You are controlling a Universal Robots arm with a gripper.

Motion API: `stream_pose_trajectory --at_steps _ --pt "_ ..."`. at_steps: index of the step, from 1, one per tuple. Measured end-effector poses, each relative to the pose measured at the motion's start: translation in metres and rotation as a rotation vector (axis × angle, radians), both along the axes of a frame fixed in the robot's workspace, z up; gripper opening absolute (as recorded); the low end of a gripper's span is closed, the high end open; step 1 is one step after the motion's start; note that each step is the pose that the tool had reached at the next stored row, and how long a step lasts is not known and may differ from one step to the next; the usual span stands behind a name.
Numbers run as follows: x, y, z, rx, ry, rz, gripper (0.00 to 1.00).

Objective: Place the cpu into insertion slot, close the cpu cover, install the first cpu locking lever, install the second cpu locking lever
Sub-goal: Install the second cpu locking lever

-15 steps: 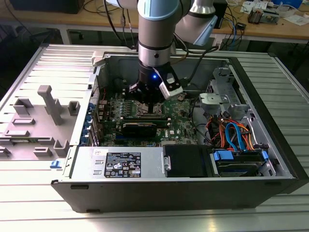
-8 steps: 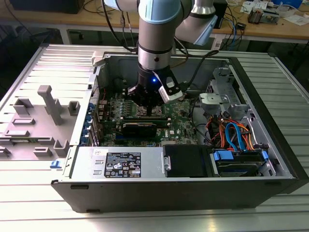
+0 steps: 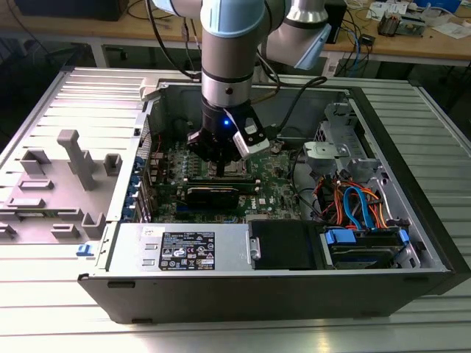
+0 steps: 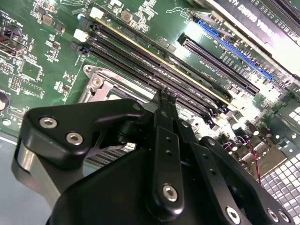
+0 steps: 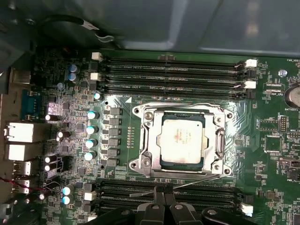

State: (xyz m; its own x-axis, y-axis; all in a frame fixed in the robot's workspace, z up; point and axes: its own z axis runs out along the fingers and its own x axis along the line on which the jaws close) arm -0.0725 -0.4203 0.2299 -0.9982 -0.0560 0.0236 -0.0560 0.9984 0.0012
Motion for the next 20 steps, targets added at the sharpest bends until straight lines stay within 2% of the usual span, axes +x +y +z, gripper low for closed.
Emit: stream_pose_trajectory --at_steps 20 --pt "-0.0002 0.0 -0.0055 0.0003 -0.0003 0.0 0.11"
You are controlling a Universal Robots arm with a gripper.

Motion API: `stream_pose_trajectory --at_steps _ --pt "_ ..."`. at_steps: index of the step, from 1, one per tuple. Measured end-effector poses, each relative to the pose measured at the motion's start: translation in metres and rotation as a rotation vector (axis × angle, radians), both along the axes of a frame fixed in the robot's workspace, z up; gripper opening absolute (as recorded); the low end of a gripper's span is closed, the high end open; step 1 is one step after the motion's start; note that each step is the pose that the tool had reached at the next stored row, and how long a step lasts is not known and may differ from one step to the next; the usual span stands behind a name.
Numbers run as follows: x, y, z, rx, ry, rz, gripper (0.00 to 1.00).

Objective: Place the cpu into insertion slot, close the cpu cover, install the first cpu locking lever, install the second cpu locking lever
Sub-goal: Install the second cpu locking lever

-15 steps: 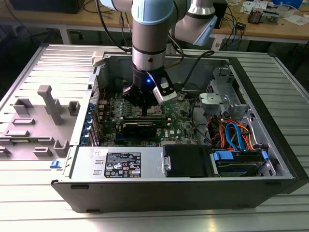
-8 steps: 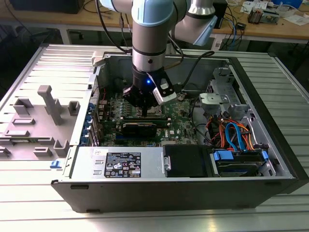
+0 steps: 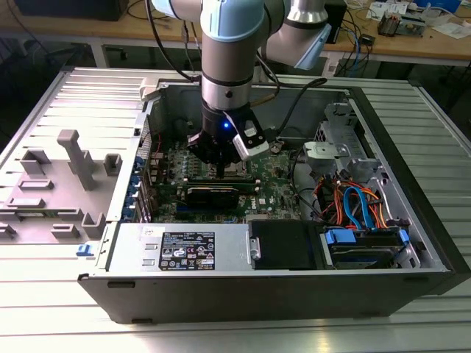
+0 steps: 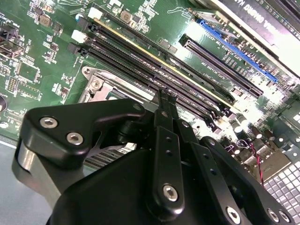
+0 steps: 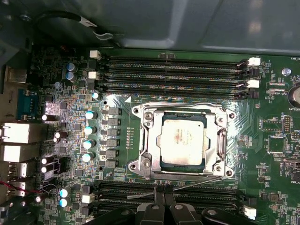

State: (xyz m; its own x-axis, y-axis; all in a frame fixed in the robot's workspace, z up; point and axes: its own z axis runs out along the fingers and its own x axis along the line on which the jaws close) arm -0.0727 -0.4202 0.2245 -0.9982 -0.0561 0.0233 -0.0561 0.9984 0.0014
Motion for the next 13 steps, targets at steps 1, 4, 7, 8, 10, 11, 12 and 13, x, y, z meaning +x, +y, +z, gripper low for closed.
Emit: stream_pose_trajectory --at_steps 1,4,7,8,10,11,12,13 --pt "-0.001 0.0 -0.0002 0.0001 0.0 0.0 0.11" --pt "-0.003 0.0 -0.0005 0.0002 0.0001 0.0 0.11" --pt "-0.01 -0.0001 -0.0005 0.0124 0.0001 0.001 0.11" --pt "-0.012 0.0 -0.0007 0.0192 0.0 0.003 0.11" --pt "-0.013 0.0 -0.0015 0.0259 0.0001 0.009 0.11" --pt "-0.013 0.0 -0.002 0.0258 0.0001 0.01 0.11" --pt "-0.014 -0.0001 -0.0024 0.0256 0.0002 0.011 0.11" --pt "-0.014 -0.0002 -0.0025 0.0257 0.0001 0.012 0.11"
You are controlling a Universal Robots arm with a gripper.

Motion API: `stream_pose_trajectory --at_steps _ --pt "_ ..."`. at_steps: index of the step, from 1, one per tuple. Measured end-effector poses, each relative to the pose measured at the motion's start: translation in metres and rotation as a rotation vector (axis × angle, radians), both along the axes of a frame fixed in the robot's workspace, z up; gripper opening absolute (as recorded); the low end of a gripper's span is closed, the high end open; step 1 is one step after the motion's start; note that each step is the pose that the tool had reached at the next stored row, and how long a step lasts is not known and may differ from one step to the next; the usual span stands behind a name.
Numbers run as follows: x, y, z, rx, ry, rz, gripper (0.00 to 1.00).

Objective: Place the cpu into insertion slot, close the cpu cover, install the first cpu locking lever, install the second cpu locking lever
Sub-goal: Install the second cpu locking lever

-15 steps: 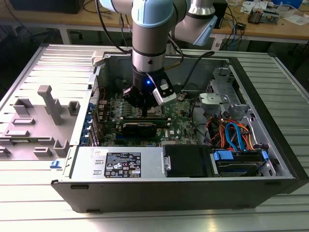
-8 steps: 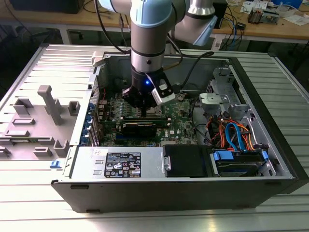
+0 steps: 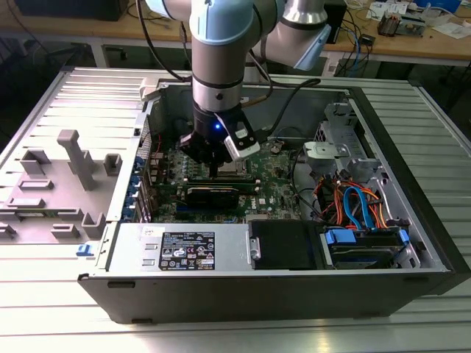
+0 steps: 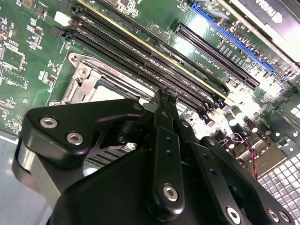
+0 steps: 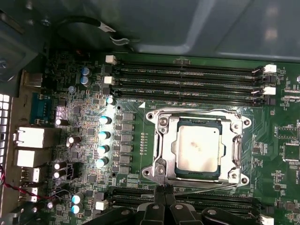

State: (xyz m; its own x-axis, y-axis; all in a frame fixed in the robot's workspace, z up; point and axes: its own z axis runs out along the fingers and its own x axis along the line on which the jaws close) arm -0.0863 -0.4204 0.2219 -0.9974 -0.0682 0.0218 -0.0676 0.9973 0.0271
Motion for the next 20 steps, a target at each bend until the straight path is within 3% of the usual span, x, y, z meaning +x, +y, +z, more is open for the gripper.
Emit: stream_pose_trajectory --at_steps 15,20 --pt "-0.009 -0.0035 -0.0009 0.001 0.0002 0.025 0.11" --pt "-0.0091 -0.0034 -0.0062 0.0142 0.0001 0.033 0.11"
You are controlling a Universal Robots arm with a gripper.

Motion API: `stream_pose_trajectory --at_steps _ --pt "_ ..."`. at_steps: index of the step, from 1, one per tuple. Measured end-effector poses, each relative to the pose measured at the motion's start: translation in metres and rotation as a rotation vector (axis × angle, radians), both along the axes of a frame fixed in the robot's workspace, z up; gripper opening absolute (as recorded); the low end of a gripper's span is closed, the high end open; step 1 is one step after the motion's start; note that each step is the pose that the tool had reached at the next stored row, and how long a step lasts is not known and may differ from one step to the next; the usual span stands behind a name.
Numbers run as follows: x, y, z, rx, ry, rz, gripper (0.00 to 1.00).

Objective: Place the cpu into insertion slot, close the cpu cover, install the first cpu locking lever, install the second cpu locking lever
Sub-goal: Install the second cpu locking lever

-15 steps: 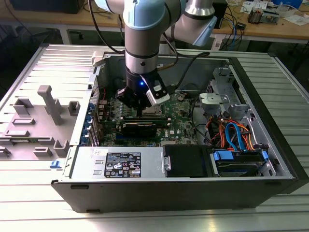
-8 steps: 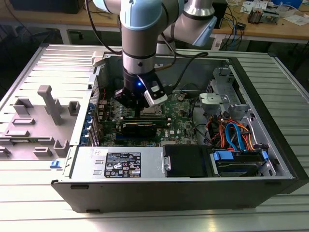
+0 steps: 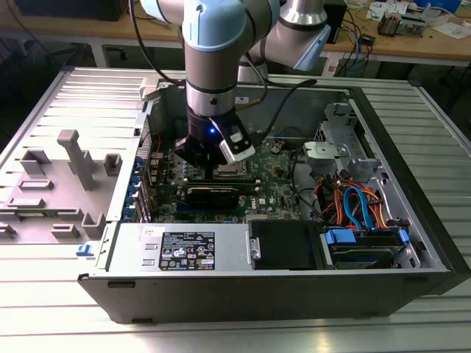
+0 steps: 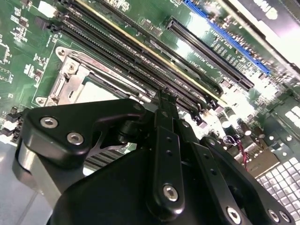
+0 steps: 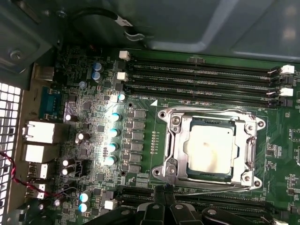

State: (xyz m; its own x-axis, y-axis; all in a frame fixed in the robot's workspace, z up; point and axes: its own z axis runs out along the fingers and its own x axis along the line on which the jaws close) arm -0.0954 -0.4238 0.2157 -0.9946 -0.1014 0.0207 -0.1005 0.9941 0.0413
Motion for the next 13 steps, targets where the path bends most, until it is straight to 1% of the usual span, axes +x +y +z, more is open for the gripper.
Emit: stream_pose_trajectory --at_steps 2,3,4,5,13 --pt "0.0001 0.0 -0.0009 0.0105 0.0 0.002 0.11" --pt "-0.0001 0.0 -0.0018 0.0205 0.0 0.004 0.11" --pt "-0.0004 0.0001 -0.0028 0.0285 0.0001 0.005 0.11" --pt "-0.0007 0.0001 -0.0037 0.0318 0.0 0.006 0.11" --pt "-0.0028 0.0 -0.0069 0.0346 0.0006 0.01 0.11"
